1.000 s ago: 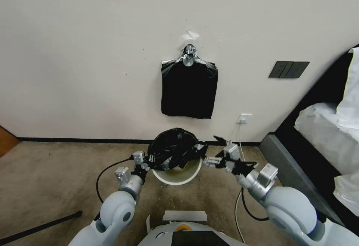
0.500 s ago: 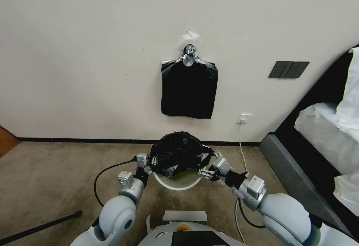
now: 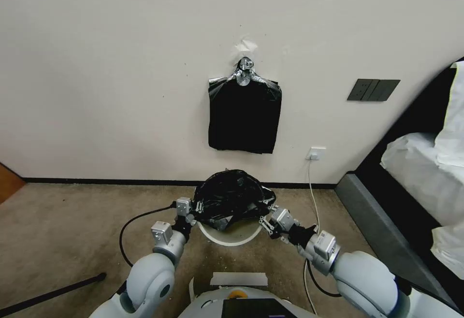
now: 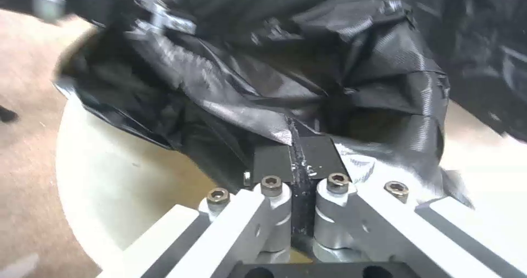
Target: Place a trash bag onto the trash bin.
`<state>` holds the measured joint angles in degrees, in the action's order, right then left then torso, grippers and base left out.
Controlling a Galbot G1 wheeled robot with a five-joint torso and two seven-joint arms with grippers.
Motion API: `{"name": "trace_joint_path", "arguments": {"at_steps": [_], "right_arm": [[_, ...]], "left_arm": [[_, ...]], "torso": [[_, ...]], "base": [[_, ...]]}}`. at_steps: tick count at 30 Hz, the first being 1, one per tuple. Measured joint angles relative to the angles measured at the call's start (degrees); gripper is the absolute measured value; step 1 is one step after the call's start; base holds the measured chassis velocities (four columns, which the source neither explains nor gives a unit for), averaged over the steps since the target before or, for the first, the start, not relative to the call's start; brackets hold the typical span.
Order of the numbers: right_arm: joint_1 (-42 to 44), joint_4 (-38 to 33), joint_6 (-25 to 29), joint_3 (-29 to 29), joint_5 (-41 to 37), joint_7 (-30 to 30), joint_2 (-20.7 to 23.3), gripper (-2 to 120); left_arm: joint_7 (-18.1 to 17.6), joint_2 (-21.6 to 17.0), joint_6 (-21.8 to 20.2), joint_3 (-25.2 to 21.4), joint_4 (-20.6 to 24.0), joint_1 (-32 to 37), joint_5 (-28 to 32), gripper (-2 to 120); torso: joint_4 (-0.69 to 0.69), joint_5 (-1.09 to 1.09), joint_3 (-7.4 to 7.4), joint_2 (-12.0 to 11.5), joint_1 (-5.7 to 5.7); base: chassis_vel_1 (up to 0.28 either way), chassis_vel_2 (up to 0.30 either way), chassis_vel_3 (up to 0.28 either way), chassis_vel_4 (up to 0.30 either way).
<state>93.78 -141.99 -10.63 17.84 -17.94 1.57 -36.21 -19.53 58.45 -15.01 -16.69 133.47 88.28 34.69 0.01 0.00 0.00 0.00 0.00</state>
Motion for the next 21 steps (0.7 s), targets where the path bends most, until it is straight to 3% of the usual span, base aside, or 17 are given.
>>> {"name": "trace_joint_path", "arguments": {"at_steps": [3,7,10,21], "right_arm": [[1.81,0.36,2.46,0.31,0.83,0.4,-0.26,0],[6.51,1.78,6.57,1.53,3.6,1.14,-1.64,0],[7.8,2.45,8.14,1.9,4.92,2.03,-2.1,0],[12.58,1.57,12.02,1.93,7.07,6.41,-4.17,0]], "left_arm": [[-1.19,0.2,-0.89,-0.41,0.25,-0.42,2.82,3],[-4.72,0.32,-3.23,-2.06,1.35,-1.74,13.72,3],[-5.91,0.18,-3.78,-2.89,1.66,-2.28,17.15,3],[-9.85,0.09,-4.5,-4.26,1.82,-3.89,23.86,3]], "torso": [[-0.01,0.0,0.0,0.0,0.0],[-0.02,0.0,0.0,0.0,0.0],[-0.01,0.01,0.0,0.0,-0.01],[-0.01,-0.01,0.0,0.0,0.0]], "base": [[0.0,0.0,0.0,0.0],[0.0,0.0,0.0,0.0],[0.0,0.0,0.0,0.0],[0.0,0.0,0.0,0.0]]}}
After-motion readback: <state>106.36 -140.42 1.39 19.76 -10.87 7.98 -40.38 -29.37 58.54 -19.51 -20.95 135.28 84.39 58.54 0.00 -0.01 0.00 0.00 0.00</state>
